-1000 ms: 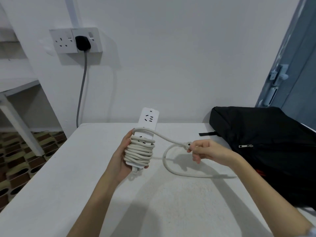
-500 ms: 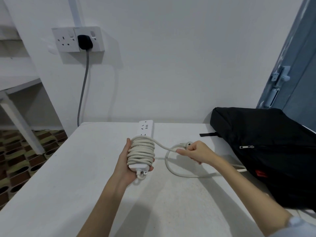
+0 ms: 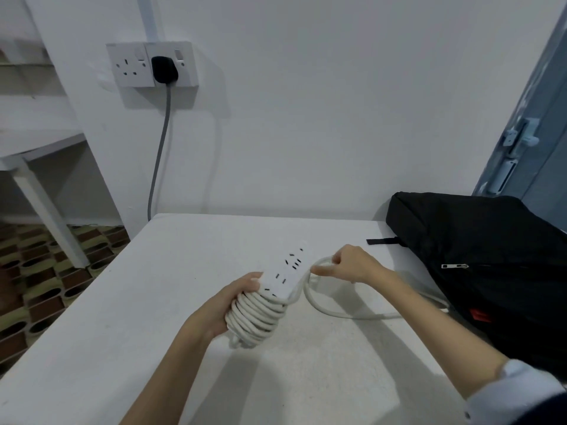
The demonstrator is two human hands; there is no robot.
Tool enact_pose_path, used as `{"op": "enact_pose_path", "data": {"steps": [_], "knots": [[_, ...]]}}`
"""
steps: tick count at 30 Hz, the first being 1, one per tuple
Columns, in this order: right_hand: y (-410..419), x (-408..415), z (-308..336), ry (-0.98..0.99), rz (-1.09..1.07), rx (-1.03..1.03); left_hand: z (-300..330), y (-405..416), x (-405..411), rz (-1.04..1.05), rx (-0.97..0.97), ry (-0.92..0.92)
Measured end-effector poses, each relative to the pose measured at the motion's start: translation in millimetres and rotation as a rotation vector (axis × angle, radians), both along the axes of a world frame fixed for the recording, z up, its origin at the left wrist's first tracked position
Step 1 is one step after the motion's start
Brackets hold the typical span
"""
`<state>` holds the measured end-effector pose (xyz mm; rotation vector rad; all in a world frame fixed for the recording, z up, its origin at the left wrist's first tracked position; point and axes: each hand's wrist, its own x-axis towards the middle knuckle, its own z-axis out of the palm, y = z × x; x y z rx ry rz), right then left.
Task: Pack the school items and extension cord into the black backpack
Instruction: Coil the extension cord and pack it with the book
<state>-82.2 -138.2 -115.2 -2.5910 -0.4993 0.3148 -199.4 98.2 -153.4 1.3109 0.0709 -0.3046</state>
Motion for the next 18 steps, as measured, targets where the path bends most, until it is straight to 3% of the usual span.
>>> {"op": "enact_pose_path", "data": {"steps": [4,8,12,15,18], "knots": [[24,7,22,-0.037,0.087,0.152,14,-9,2,-0.128,0.347,-0.068],[33,7,43,0.001,0.111,0.279,28,-12,1,-0.174,0.363,-0.135],[31,2,64,0.230,0.169,0.311,38,-12,4,-0.241,0.587,-0.118],[39,-11,70,0.166,0.256,0.261,35,-20,8,-0.199,0.661,-0.105],[46,-25,67,0.129,0.355,0.288,33,-29,13,-0.112,0.608,-0.146]]}}
